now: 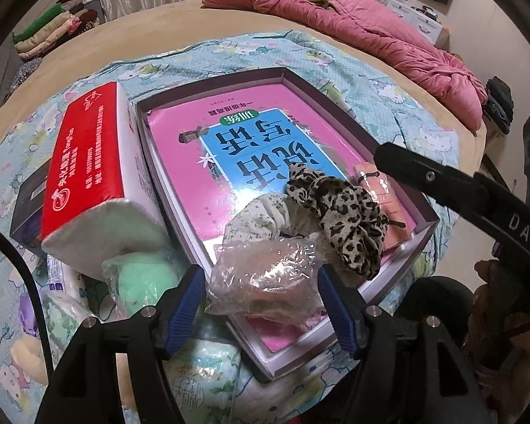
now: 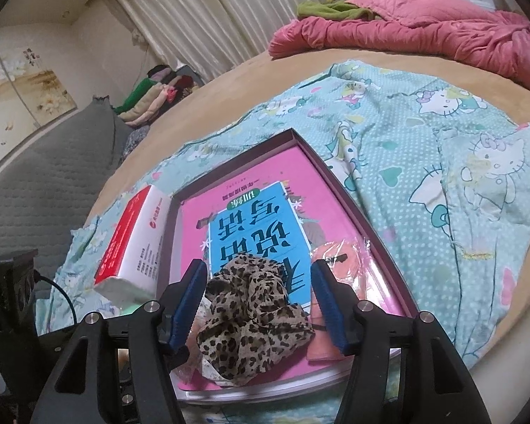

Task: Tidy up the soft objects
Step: 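Withdraw both open grippers from the box back toward the pile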

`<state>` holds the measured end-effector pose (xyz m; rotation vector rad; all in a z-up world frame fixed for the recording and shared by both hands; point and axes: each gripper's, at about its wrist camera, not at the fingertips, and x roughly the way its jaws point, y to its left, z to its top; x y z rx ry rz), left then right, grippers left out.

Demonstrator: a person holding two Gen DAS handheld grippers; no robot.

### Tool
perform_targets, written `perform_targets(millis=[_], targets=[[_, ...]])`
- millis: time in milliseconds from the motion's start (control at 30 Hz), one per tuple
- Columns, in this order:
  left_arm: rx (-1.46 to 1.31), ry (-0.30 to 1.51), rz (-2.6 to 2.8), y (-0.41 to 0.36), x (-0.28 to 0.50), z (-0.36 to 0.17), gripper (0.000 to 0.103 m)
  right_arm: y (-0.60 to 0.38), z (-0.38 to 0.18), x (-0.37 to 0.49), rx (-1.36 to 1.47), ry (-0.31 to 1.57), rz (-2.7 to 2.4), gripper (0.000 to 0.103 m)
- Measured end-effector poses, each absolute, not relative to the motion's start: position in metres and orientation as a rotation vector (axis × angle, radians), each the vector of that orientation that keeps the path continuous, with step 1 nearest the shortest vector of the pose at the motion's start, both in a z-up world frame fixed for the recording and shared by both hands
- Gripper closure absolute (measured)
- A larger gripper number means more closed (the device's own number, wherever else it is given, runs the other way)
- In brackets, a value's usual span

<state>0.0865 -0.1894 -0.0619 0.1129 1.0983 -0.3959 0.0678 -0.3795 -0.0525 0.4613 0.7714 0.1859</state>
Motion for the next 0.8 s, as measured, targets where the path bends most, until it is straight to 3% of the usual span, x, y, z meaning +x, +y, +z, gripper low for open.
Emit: perform_targets(millis=[400, 800], targets=[[0.115, 1.105, -0.402, -0.187, 0.078, -0.056, 0.030, -0.381, -0.048, 0.065, 0.456, 0.745, 0.163, 0.027], [0.120, 1.090, -0.398, -0.178, 0.069, -0.043, 0.027, -0.375, -0.045, 0.063, 0.398, 0.736, 0.150, 0.025]])
